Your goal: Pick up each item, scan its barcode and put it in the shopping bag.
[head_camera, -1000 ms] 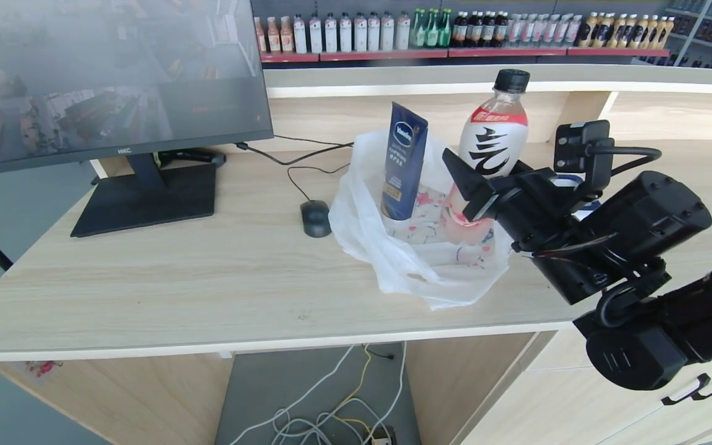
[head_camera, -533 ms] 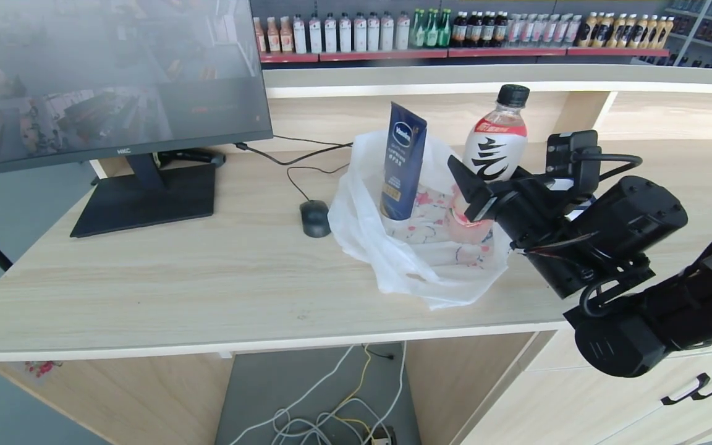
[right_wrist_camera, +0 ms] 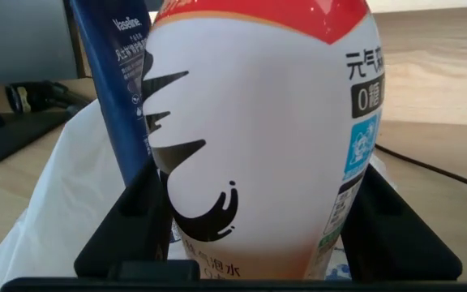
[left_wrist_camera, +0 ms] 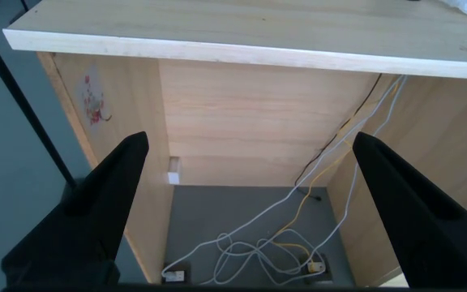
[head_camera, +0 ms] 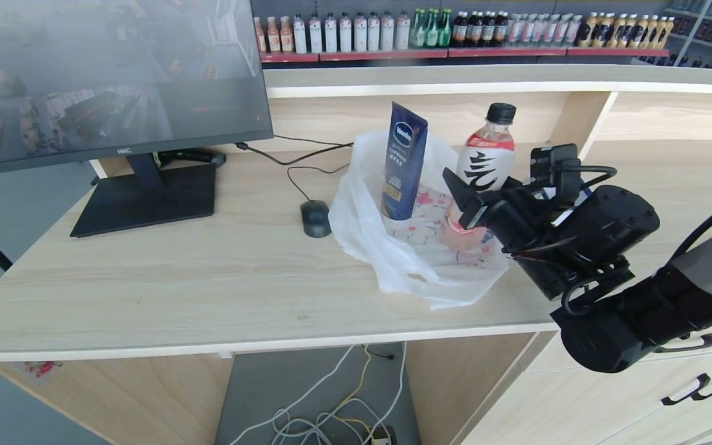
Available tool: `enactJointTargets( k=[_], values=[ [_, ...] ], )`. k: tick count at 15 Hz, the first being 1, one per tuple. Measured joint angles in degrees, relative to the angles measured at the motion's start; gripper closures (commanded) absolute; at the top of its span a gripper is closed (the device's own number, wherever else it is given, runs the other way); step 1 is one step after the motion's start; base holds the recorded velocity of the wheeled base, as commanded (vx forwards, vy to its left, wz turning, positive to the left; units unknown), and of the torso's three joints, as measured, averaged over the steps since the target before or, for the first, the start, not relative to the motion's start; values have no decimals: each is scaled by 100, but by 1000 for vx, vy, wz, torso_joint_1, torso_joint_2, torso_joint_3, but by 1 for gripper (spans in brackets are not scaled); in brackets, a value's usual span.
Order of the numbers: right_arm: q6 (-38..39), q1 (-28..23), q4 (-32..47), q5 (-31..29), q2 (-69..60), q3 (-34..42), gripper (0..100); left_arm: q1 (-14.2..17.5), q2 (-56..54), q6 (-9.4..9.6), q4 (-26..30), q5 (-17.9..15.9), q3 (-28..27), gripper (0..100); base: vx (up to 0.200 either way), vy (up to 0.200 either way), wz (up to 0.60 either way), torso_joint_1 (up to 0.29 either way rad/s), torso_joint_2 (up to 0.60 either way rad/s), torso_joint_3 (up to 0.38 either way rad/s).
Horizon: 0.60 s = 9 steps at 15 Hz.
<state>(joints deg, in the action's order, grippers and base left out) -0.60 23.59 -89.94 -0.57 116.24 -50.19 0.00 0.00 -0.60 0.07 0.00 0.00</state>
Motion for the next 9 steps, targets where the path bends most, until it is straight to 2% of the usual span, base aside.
enactJointTargets(
  k=[9],
  values=[
    [2, -27, -9, -2, 93, 146, 100, 0, 0, 0, 0, 0, 0, 0, 0, 0, 0, 0, 0, 0]
  ],
)
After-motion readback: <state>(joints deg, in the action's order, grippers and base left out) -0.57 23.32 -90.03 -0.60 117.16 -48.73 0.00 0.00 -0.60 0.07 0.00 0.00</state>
